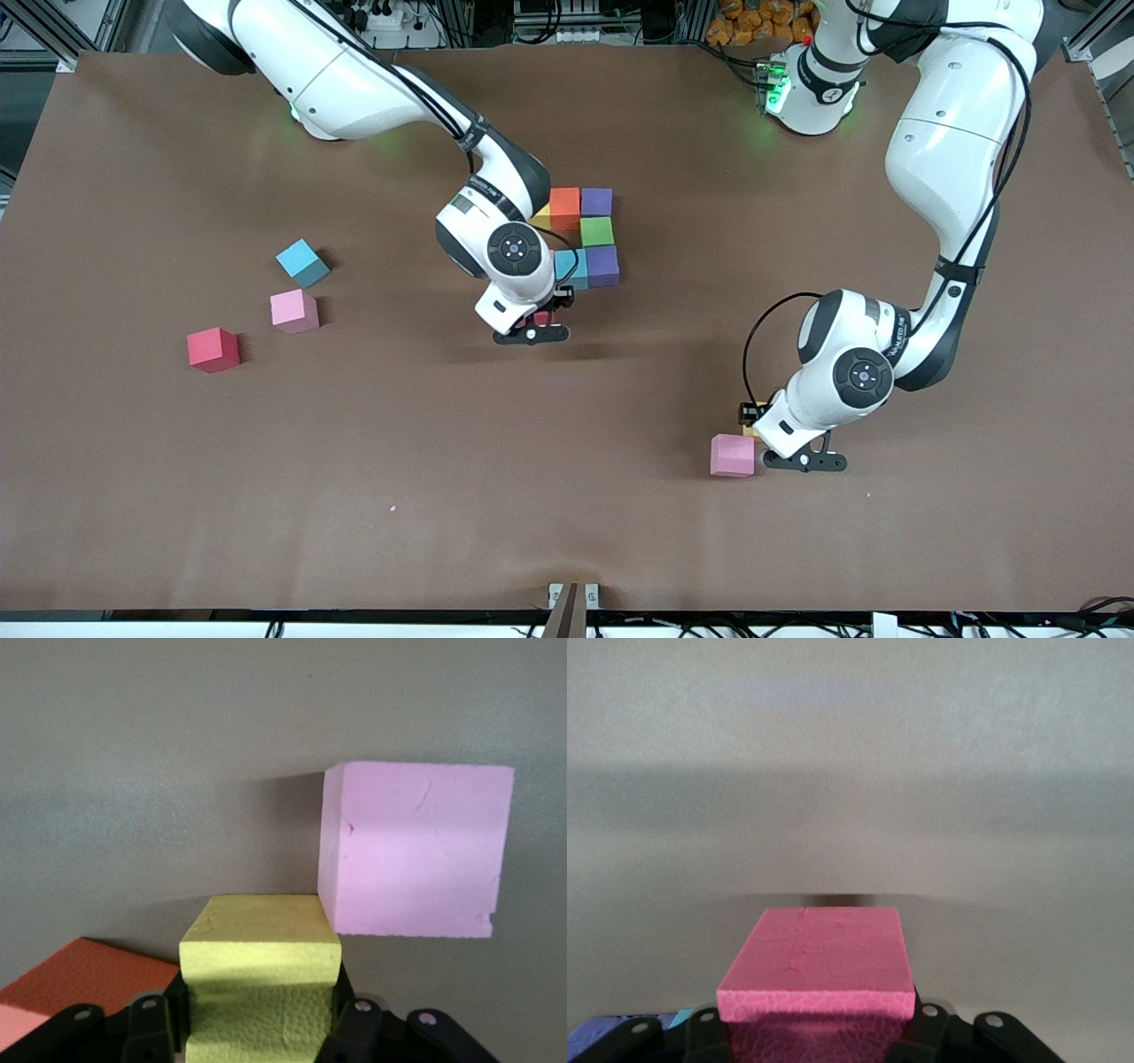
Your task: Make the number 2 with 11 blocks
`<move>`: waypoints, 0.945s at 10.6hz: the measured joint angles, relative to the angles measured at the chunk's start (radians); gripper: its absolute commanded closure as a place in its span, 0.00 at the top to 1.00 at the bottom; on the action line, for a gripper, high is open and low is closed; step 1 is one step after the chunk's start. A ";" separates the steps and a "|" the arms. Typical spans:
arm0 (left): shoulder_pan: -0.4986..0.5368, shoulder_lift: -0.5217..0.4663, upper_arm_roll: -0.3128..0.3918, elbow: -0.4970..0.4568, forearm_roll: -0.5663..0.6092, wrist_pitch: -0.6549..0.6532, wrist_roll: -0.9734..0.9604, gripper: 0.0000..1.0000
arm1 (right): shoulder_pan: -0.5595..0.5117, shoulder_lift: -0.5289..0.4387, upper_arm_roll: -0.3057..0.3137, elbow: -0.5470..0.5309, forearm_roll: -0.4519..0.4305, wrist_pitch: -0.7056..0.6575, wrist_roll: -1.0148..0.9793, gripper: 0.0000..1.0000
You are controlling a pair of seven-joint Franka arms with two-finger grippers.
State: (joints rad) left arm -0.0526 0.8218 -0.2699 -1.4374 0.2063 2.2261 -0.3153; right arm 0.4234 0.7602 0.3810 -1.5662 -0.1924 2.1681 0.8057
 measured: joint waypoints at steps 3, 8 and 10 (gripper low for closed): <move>0.001 -0.005 -0.007 0.005 -0.012 -0.054 -0.065 0.54 | 0.027 0.013 -0.013 -0.010 -0.001 0.004 0.020 0.23; -0.008 -0.009 -0.033 0.007 -0.012 -0.078 -0.148 0.55 | 0.045 0.013 -0.036 -0.027 -0.004 0.014 0.022 0.34; -0.008 -0.009 -0.035 0.010 -0.012 -0.080 -0.153 0.55 | 0.045 0.013 -0.037 -0.028 -0.004 0.016 0.022 1.00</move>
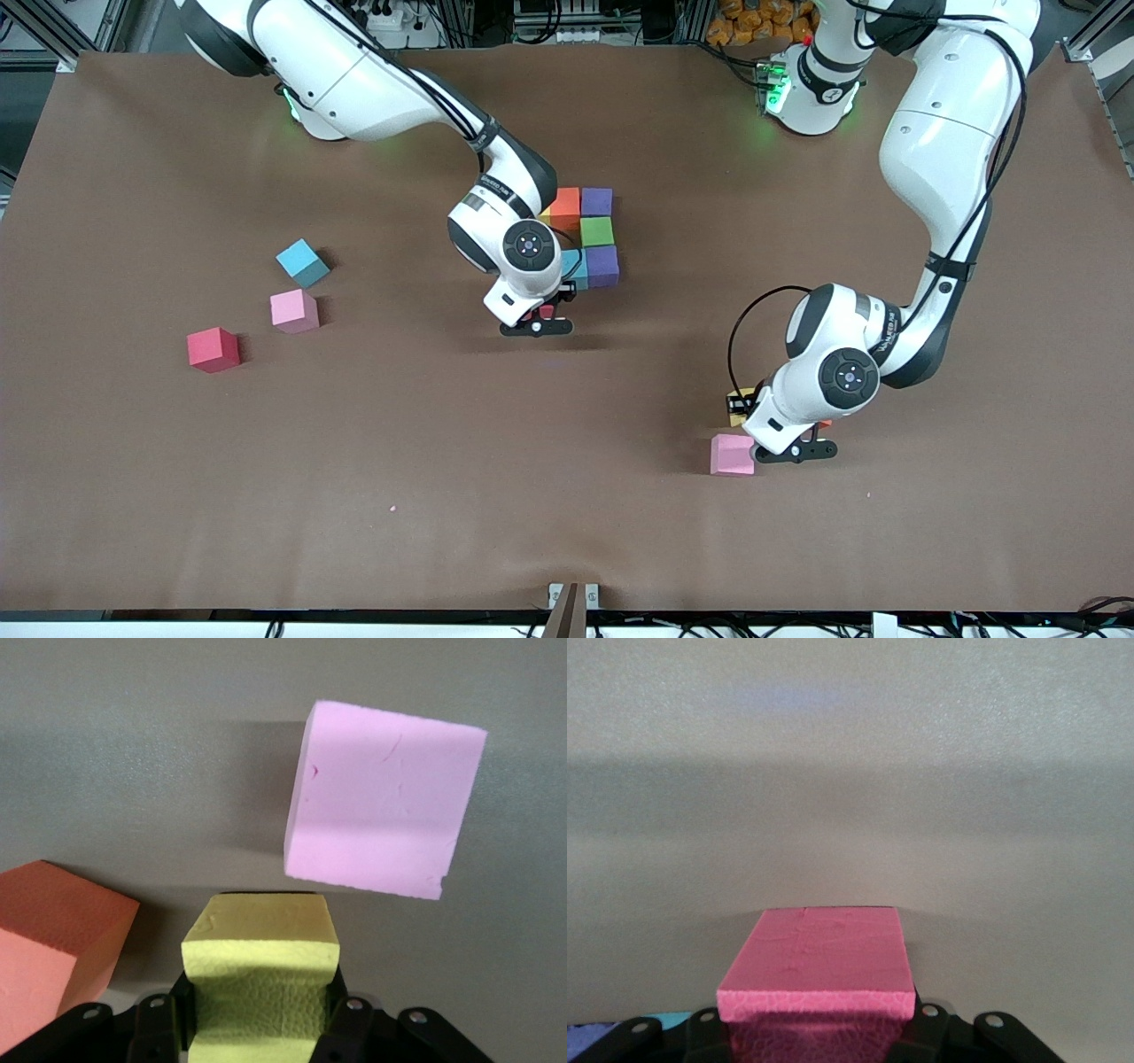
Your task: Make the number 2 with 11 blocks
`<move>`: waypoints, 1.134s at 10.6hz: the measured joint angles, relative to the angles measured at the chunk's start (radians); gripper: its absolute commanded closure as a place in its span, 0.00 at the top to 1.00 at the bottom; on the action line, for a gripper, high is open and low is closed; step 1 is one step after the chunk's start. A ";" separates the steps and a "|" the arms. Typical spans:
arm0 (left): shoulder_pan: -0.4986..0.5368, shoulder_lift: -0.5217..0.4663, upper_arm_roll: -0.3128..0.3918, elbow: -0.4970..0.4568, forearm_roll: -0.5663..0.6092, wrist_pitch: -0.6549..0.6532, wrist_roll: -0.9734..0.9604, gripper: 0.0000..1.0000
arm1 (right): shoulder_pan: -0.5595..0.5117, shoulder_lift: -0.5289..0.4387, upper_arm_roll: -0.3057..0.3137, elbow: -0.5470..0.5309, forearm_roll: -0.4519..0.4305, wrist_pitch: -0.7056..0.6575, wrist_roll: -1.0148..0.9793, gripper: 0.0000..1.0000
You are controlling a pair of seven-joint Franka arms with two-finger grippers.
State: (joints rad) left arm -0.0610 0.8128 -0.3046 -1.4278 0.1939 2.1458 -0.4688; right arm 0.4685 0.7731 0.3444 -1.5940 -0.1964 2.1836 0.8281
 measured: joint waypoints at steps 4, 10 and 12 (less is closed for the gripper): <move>-0.010 -0.005 -0.018 0.010 0.000 -0.001 -0.072 0.55 | -0.002 -0.001 -0.007 0.004 0.000 0.013 0.013 1.00; -0.116 -0.005 -0.023 0.051 0.000 -0.001 -0.250 0.56 | -0.083 -0.042 -0.008 0.100 0.003 0.004 0.029 1.00; -0.151 -0.005 -0.024 0.072 0.000 0.004 -0.304 0.54 | -0.145 -0.045 -0.007 0.122 0.003 0.001 -0.007 1.00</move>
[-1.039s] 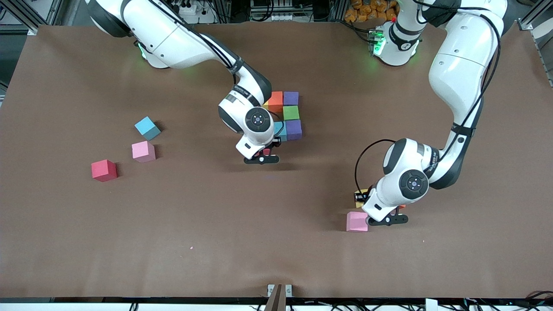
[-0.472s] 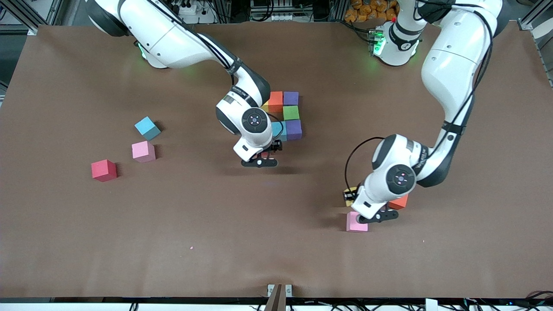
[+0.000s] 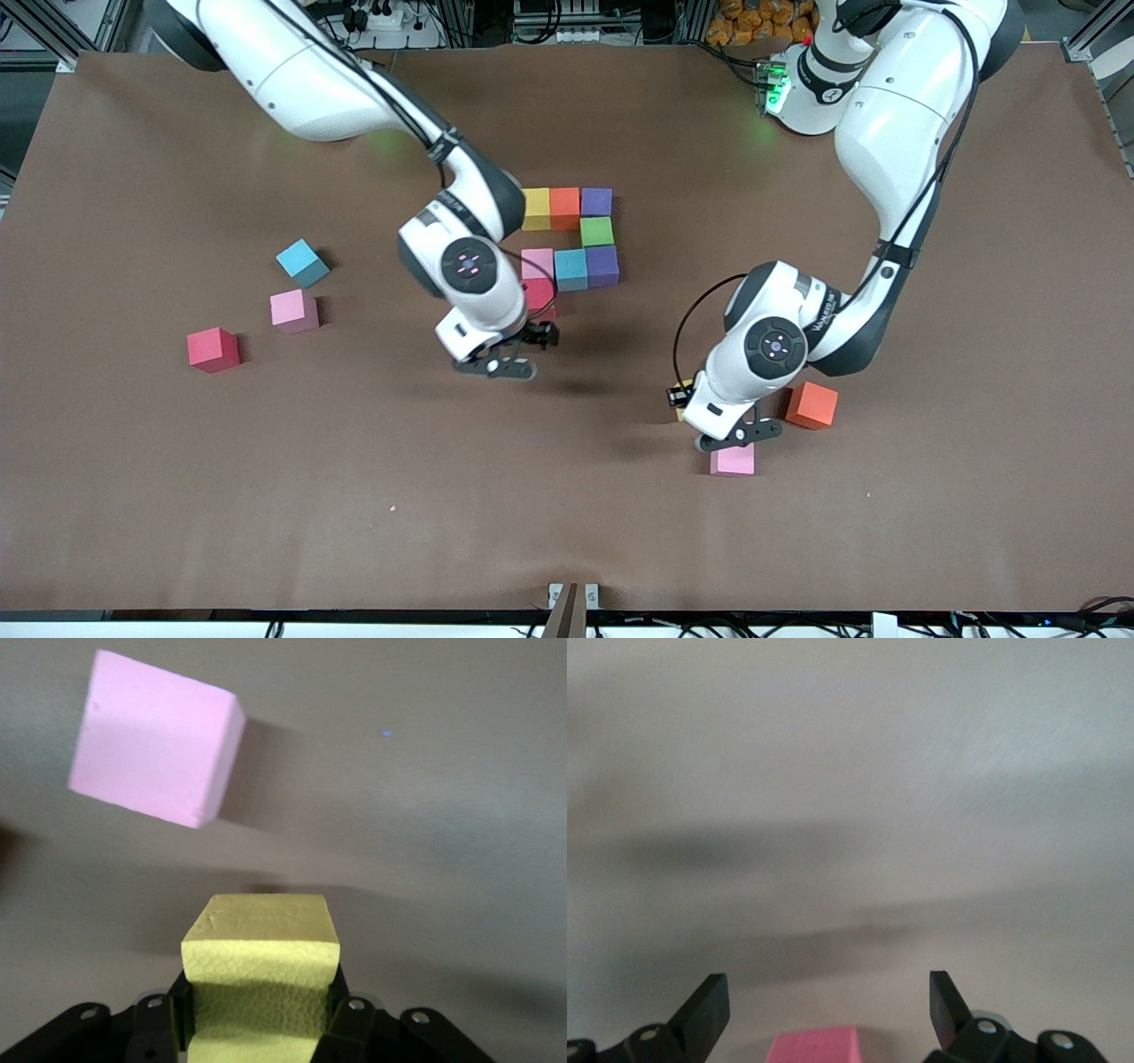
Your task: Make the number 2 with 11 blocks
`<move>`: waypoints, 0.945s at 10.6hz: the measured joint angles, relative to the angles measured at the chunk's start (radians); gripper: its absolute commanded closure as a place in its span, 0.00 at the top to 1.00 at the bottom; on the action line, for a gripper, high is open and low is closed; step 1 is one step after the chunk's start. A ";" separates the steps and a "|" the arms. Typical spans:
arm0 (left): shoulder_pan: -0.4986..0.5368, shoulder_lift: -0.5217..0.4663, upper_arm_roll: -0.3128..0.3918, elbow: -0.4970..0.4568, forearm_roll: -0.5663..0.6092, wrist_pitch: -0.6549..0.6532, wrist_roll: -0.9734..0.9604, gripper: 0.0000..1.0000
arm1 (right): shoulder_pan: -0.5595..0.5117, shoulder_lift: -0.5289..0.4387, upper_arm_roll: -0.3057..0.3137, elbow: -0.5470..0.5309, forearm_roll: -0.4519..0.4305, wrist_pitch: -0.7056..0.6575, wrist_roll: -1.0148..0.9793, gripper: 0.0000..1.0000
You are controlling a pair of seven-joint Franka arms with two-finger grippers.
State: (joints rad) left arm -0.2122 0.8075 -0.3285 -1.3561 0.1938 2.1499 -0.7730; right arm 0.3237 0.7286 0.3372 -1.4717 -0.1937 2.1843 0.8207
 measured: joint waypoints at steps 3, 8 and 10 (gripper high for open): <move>-0.075 0.002 0.003 0.010 0.000 0.040 -0.085 0.53 | -0.051 -0.001 0.000 0.008 0.000 -0.029 -0.064 1.00; -0.171 0.027 0.019 0.009 0.000 0.131 -0.181 0.50 | -0.105 -0.033 0.000 0.016 0.000 -0.120 -0.175 1.00; -0.191 0.029 0.019 0.010 0.000 0.153 -0.219 0.50 | -0.109 -0.040 0.001 0.016 0.000 -0.132 -0.186 1.00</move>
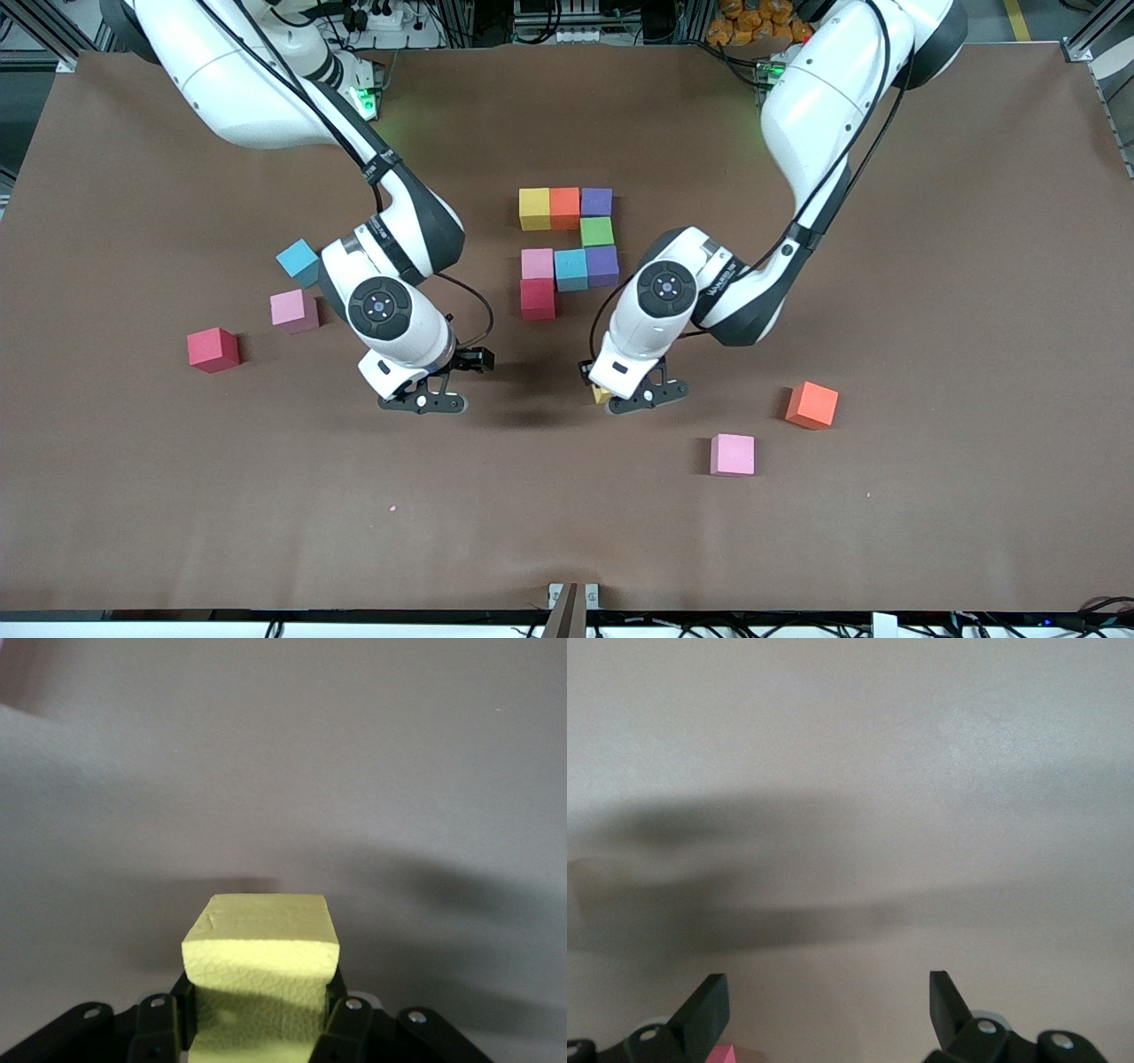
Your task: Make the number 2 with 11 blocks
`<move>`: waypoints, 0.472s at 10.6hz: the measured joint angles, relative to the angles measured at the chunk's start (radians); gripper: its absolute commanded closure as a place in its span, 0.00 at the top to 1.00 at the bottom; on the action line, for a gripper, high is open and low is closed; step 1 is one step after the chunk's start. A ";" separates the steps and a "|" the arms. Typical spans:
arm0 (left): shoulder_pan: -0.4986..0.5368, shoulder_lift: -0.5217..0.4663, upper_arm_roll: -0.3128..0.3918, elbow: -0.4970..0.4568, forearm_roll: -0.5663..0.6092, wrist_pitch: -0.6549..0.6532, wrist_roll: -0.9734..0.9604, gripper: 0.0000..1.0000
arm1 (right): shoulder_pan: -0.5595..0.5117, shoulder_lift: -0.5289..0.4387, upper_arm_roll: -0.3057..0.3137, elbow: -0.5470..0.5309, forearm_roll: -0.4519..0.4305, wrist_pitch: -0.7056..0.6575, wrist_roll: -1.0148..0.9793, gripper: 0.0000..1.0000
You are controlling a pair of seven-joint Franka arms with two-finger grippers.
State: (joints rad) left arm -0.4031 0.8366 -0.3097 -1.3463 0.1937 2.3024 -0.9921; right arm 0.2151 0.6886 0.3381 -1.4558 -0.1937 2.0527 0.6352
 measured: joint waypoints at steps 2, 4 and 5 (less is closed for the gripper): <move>-0.015 0.001 0.000 0.000 0.000 0.011 -0.028 0.50 | 0.000 0.000 0.001 0.000 0.000 -0.004 -0.002 1.00; -0.033 0.009 0.000 0.000 0.000 0.055 -0.070 0.50 | 0.000 0.000 0.001 0.000 0.000 -0.004 -0.002 1.00; -0.042 0.015 0.001 0.000 0.000 0.079 -0.091 0.50 | 0.000 0.000 0.001 0.000 0.000 -0.004 -0.003 1.00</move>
State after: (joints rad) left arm -0.4454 0.8518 -0.3088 -1.3463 0.1937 2.3812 -1.0833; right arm 0.2151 0.6886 0.3395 -1.4558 -0.1937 2.0484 0.6326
